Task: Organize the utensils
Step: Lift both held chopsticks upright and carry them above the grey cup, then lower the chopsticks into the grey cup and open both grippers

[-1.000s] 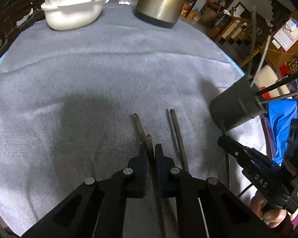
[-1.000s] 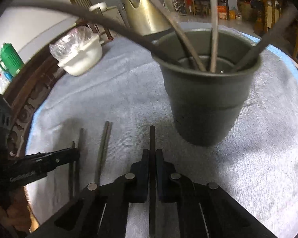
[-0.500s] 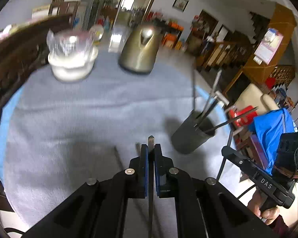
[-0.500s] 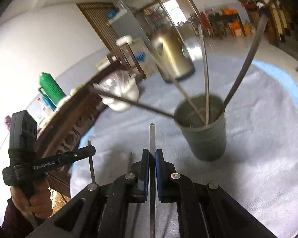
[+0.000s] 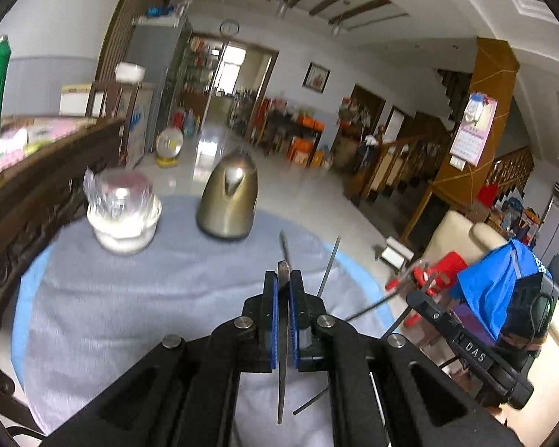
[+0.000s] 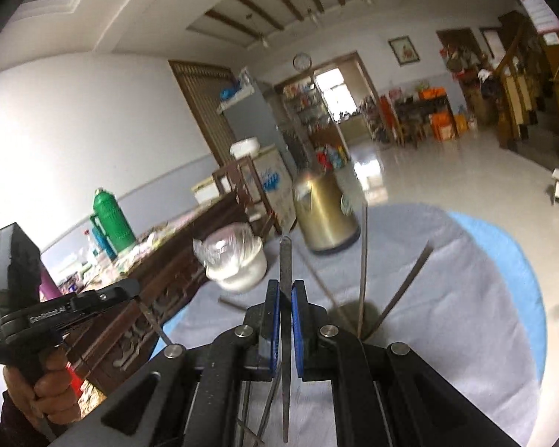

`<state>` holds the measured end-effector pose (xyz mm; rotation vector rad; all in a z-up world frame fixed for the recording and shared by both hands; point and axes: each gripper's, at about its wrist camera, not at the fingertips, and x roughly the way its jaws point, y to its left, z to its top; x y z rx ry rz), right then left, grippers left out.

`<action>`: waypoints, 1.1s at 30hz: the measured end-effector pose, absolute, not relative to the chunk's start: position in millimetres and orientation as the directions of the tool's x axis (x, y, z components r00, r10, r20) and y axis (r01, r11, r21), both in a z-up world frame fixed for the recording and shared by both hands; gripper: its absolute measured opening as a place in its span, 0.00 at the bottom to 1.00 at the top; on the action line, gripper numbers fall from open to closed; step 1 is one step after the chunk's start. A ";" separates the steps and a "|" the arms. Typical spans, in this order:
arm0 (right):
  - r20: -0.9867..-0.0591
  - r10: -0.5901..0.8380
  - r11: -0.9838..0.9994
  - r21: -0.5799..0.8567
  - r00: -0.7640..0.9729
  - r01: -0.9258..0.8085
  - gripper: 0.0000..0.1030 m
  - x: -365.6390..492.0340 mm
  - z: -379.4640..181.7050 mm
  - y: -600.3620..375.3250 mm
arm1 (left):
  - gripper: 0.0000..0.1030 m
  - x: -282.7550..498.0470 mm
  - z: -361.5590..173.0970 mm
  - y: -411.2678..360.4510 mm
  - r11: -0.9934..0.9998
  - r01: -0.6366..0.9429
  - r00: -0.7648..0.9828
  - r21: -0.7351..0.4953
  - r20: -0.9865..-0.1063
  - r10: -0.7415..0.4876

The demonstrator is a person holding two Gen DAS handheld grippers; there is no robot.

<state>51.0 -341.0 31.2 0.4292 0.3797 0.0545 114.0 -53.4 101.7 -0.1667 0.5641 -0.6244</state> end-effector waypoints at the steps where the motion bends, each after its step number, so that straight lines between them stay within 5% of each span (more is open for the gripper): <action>1: -0.336 0.116 0.911 0.411 0.935 0.034 0.06 51.6 36.4 -343.2 | 0.06 115.6 108.7 -57.7 0.801 0.511 0.673 -0.313 -0.433 -0.599; 14: -0.201 -0.110 0.902 0.390 0.973 0.182 0.06 66.6 81.3 -375.5 | 0.06 148.1 145.7 -118.0 0.815 0.505 0.769 -0.282 -0.281 -0.574; 33: -0.355 -0.122 0.909 0.336 0.927 0.248 0.06 95.3 23.9 -366.4 | 0.06 147.0 68.1 -153.3 0.857 0.476 0.736 -0.195 -0.445 -0.510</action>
